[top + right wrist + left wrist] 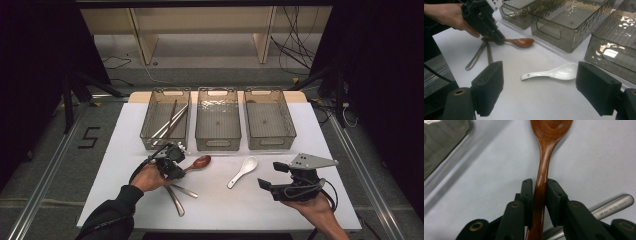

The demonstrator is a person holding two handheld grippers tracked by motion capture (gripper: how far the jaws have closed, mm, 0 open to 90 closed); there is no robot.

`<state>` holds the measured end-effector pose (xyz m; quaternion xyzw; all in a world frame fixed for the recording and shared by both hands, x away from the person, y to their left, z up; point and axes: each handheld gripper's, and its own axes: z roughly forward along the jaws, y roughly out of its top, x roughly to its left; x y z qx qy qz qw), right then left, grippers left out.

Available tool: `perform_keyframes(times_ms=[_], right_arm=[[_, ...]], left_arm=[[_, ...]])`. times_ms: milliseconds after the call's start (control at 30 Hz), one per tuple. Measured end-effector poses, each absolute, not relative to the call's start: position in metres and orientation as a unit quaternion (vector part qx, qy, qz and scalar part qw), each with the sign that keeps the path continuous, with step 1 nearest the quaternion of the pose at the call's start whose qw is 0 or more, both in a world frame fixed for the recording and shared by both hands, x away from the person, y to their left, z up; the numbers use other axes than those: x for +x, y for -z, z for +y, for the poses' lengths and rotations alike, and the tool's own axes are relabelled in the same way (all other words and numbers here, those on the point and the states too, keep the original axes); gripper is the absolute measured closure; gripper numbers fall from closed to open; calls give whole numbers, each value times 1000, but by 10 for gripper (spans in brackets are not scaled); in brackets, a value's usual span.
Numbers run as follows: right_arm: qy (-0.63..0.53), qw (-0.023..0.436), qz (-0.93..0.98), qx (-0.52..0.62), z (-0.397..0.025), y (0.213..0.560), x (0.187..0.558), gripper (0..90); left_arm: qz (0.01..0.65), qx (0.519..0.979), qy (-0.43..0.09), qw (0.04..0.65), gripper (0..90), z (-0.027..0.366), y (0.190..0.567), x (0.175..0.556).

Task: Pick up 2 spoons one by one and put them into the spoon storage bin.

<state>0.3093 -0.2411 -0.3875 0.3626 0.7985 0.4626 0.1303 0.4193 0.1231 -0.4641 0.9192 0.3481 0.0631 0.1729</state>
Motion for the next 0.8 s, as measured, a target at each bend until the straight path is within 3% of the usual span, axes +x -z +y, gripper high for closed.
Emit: perform_keyframes(times_ms=[800], right_arm=[[-462, 131, 798, 364, -242, 387, 309, 234]], left_arm=[[356, 902, -52, 237, 792, 127, 436, 412]])
